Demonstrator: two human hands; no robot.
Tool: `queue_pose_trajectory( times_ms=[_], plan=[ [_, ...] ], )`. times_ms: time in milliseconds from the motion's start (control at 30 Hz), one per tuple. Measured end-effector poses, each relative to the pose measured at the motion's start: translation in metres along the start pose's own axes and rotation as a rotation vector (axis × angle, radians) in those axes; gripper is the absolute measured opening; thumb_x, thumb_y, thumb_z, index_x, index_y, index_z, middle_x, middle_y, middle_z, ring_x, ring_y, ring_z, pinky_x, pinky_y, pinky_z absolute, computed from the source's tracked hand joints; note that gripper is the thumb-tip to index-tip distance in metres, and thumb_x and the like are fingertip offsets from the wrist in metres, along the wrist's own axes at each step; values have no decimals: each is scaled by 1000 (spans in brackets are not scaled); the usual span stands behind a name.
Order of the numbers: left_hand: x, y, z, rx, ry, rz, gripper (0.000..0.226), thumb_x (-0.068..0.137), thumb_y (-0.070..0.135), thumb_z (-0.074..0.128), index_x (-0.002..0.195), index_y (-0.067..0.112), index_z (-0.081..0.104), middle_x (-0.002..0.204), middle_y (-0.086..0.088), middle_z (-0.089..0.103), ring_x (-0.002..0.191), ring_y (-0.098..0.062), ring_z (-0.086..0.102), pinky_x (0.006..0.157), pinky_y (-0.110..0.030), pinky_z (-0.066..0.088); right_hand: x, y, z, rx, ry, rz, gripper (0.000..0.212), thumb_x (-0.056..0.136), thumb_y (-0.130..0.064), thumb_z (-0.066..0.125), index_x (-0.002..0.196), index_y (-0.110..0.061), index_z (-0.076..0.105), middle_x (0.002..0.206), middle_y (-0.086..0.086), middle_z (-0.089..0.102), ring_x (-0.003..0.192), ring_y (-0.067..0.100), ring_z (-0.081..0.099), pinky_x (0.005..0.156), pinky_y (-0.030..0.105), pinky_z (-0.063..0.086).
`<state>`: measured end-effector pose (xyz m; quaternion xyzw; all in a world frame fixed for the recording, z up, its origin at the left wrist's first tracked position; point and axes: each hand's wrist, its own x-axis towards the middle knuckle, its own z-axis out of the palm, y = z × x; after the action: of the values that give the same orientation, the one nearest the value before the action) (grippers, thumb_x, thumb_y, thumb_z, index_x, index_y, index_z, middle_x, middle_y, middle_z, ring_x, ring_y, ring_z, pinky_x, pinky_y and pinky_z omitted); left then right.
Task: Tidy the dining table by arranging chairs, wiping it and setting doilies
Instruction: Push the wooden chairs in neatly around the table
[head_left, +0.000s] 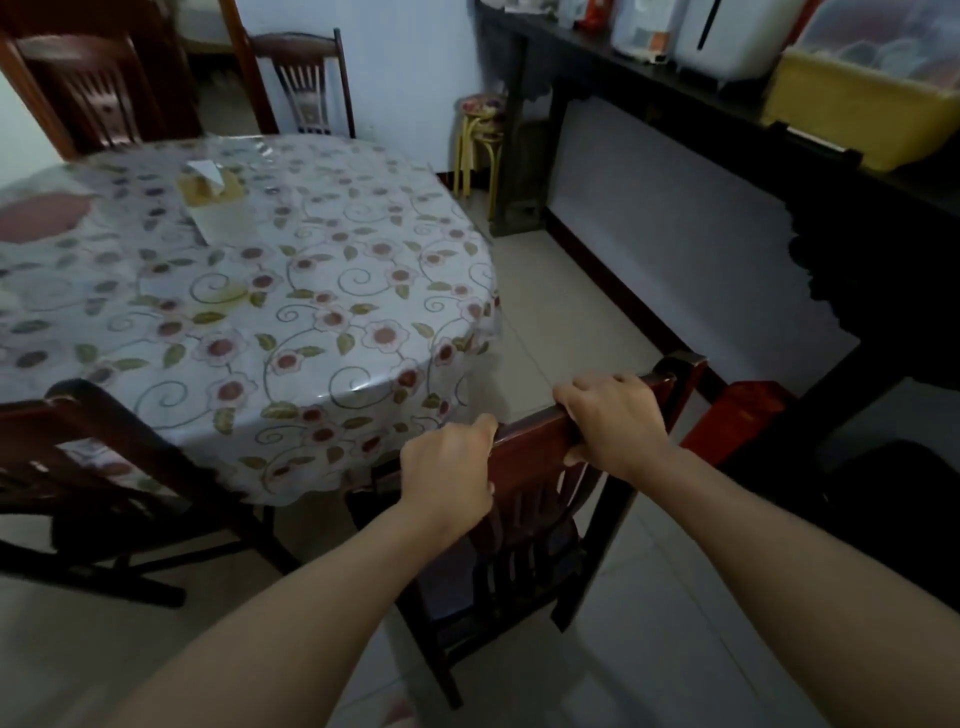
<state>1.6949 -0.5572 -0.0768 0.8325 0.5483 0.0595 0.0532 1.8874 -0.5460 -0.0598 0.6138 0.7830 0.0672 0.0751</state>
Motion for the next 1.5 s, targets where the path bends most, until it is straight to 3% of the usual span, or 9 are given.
queue_pose_trajectory(
  times_ms=[300, 467, 733, 867, 933, 1100, 1267, 1400, 1500],
  plan=[
    [61, -111, -40, -35, -3, -97, 36, 75, 30, 72, 100, 20, 48, 96, 1, 61, 90, -22, 60, 64, -30, 33, 117, -44, -48, -119, 19, -144, 62, 67, -56, 73, 113, -22, 50, 104, -6, 60, 95, 18, 58, 82, 33, 32],
    [83, -146, -46, -50, 43, -125, 33, 72, 26, 73, 90, 21, 46, 86, 5, 57, 85, -19, 59, 62, -29, 35, 156, -58, -49, -124, 64, -159, 61, 64, -60, 73, 104, -19, 53, 98, -3, 63, 91, 17, 54, 76, 31, 25],
    [105, -215, -25, -21, 108, -173, 37, 67, 26, 75, 90, 22, 46, 90, 5, 59, 85, -19, 56, 60, -29, 37, 225, -98, -32, 21, 96, -306, 60, 67, -47, 78, 113, -15, 54, 100, 4, 63, 94, 24, 56, 78, 33, 28],
    [98, -233, 6, 11, 184, -161, 38, 58, 23, 79, 77, 21, 46, 78, 4, 56, 71, -18, 53, 53, -28, 32, 240, -118, -4, 25, 157, -342, 65, 19, -48, 92, 66, -16, 60, 61, -1, 60, 55, 19, 57, 58, 29, 39],
    [96, -242, 14, 53, 204, -162, 43, 48, 20, 83, 69, 20, 45, 66, 4, 55, 58, -17, 47, 47, -25, 30, 244, -126, 10, 81, 187, -363, 66, 12, -48, 91, 60, -18, 58, 52, -3, 54, 47, 18, 53, 55, 29, 42],
    [79, -258, 20, 103, 147, -166, 51, 39, 24, 87, 67, 20, 45, 60, 5, 53, 53, -16, 47, 42, -18, 10, 241, -141, 30, 153, 202, -424, 63, 24, -47, 91, 69, -18, 58, 59, -3, 55, 52, 17, 51, 55, 28, 36],
    [58, -251, 32, 127, 121, -138, 53, 36, 28, 88, 81, 21, 60, 67, 5, 59, 55, -18, 56, 43, -23, 29, 221, -141, 50, 277, 171, -468, 68, 36, -41, 90, 89, -21, 53, 74, -3, 62, 60, 17, 58, 52, 29, 42],
    [56, -244, 36, 145, 148, -111, 59, 34, 27, 87, 86, 18, 63, 63, 2, 63, 48, -19, 58, 39, -20, 32, 209, -117, 58, 249, 139, -398, 61, 36, -36, 91, 80, -21, 53, 65, -3, 63, 45, 17, 56, 38, 23, 30],
    [55, -245, 38, 137, 181, -115, 51, 38, 20, 84, 86, 17, 67, 65, 1, 64, 48, -22, 59, 38, -23, 36, 206, -111, 60, 216, 160, -374, 55, 38, -30, 91, 78, -20, 55, 61, 0, 63, 42, 19, 56, 40, 23, 22]
  ],
)
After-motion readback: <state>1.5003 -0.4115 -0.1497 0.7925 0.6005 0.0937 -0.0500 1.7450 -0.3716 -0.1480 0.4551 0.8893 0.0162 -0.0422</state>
